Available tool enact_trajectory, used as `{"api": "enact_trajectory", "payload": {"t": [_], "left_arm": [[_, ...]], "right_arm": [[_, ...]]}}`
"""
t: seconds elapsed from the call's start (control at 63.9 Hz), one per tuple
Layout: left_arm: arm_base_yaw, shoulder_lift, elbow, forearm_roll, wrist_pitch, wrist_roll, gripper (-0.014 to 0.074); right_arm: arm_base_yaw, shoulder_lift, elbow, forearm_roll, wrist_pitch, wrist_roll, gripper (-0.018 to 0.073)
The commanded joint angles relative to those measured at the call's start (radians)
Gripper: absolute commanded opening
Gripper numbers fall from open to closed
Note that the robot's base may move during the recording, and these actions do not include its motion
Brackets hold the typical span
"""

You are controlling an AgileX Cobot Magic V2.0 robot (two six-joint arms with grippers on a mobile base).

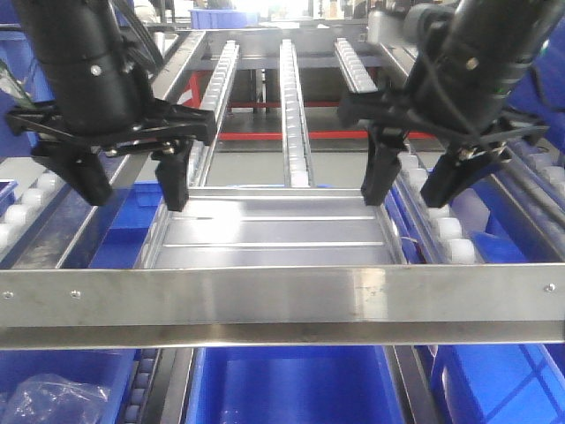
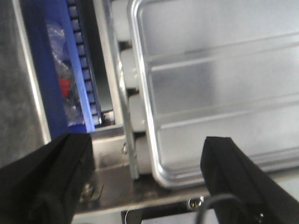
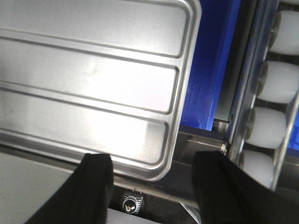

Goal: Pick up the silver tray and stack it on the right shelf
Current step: 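Lower both grippers over the opposite short edges of the silver tray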

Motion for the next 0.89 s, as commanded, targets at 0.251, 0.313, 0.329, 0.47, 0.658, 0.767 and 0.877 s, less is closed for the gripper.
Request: {"api": "enact_trajectory", "payload": {"t": [0.251, 0.313, 0.329, 0.47, 0.658, 0.767, 0.877], "left_arm": [[-0.007, -0.004, -0.032, 0.015, -0.129, -0.042, 0.0391], [-0.007, 0.013, -0.032, 0.015, -0.123, -0.042, 0.0391], [-0.007, 0.015, -0.032, 0.015, -0.123, -0.042, 0.0391], [-0.007, 0.039, -0.032, 0.017, -0.115, -0.066, 0.0391], [-0.007, 0.065, -0.032, 0.021, -0.123, -0.067, 0.0391], [-0.007, 0.079, -0.032, 0.021, -0.123, -0.067, 0.0391], [-0.007, 0.091, -0.032, 0.021, -0.123, -0.067, 0.0391]], "right_arm": [[-0.063, 0.040, -0.041, -0.010, -0.071, -0.001, 0.0478], [-0.062, 0.040, -0.041, -0.010, -0.095, -0.001, 0.0478], [-0.061, 0.040, -0.041, -0.010, -0.098, -0.001, 0.0478], [-0.052, 0.042, -0.041, -0.010, -0.130, -0.001, 0.0478], [-0.051, 0.069, -0.041, -0.010, -0.157, -0.001, 0.0478], [-0.051, 0.090, -0.041, -0.010, -0.164, -0.001, 0.0478], [-0.050, 0.115, -0.041, -0.010, -0.176, -0.001, 0.0477]]}}
